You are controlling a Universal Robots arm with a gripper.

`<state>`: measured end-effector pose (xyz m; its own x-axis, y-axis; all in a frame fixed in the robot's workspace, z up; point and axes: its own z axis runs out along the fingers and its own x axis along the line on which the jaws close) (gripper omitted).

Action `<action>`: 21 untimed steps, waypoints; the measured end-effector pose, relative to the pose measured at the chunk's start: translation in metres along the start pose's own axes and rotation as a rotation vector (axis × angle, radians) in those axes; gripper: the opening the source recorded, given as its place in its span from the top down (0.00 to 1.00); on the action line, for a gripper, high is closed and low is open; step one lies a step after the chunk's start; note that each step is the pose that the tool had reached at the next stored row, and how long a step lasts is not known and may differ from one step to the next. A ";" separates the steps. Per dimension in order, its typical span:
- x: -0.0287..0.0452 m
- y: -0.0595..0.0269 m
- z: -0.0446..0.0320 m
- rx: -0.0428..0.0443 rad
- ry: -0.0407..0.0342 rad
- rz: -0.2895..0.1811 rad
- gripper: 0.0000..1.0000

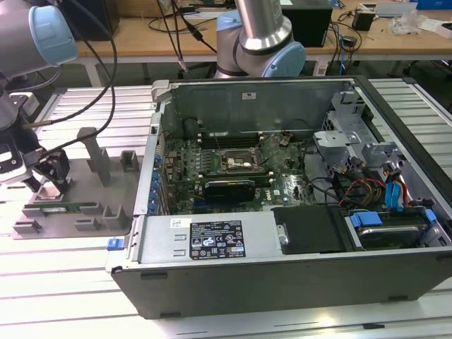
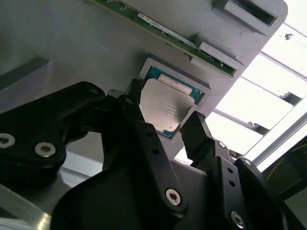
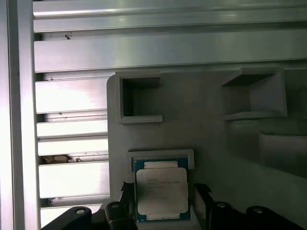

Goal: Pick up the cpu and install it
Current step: 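Pick up the cpu and move it towards the insertion slot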

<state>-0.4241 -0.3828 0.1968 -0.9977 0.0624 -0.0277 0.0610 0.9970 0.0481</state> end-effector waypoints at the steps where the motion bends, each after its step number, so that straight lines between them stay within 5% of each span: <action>1: 0.0001 0.0002 0.0010 -0.0001 0.0000 0.000 0.40; 7: 0.0007 0.0017 0.0075 0.0000 0.0002 -0.002 0.40; 19: 0.0007 0.0028 0.0077 -0.0002 0.0001 -0.002 0.40; 21: 0.0008 0.0029 0.0076 -0.0001 0.0002 -0.002 0.46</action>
<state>-0.4244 -0.3795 0.1893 -0.9978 0.0601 -0.0276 0.0587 0.9971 0.0481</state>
